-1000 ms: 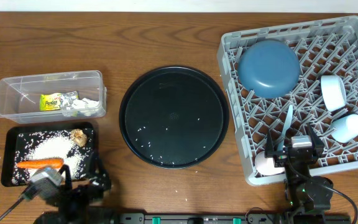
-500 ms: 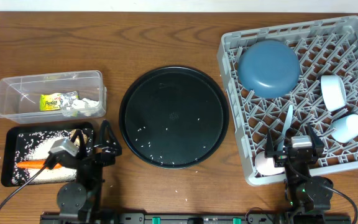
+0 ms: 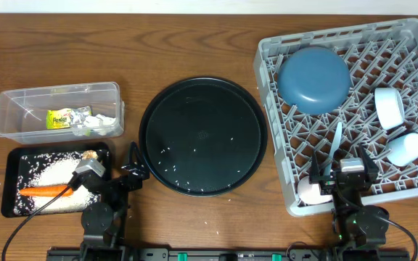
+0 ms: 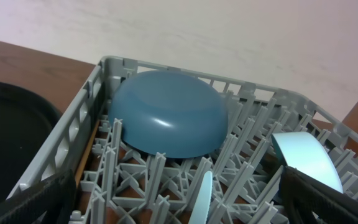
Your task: Sort waste into correct bins and load items into the dishwasher rack
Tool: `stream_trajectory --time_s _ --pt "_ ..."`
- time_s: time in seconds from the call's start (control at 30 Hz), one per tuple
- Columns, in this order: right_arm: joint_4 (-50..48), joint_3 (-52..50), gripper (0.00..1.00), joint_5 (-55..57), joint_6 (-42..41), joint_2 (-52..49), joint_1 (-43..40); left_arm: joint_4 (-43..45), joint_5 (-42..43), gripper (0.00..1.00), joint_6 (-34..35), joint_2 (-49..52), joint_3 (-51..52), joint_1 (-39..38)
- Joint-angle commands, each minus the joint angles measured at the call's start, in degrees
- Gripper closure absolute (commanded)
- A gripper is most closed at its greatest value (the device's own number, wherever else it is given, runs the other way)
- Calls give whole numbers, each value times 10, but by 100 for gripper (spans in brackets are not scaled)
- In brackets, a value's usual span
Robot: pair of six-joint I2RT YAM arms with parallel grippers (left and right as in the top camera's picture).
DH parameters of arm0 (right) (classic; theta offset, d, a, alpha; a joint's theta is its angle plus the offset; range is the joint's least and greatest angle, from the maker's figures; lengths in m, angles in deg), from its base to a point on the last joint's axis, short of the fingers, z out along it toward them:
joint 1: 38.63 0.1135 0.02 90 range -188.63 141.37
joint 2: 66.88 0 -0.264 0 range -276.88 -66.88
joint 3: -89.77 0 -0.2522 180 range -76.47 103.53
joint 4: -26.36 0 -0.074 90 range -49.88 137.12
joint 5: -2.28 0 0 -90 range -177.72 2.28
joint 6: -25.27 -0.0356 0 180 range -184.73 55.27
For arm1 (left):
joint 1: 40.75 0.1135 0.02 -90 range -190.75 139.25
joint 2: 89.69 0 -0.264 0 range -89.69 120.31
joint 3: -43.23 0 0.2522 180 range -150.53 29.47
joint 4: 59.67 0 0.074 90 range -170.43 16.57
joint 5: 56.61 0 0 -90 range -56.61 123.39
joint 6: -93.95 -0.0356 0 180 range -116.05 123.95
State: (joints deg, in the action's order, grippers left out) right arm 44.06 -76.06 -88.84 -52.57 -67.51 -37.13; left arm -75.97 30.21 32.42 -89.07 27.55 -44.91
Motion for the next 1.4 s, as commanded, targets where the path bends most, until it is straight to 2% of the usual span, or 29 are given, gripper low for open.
stream_trajectory --time_s 0.0,0.27,0.47,1.37 --pt "2 -1 1 -4 5 3 -3 -12 2 2 -60 -5 17 2" --pt "2 -1 1 -4 5 3 -3 -14 41 2 -214 -5 17 17" --pt "2 -1 1 -4 5 3 -3 -14 40 2 -276 -5 17 35" --pt "2 -1 1 -4 5 3 -3 -14 40 2 -278 -5 17 40"
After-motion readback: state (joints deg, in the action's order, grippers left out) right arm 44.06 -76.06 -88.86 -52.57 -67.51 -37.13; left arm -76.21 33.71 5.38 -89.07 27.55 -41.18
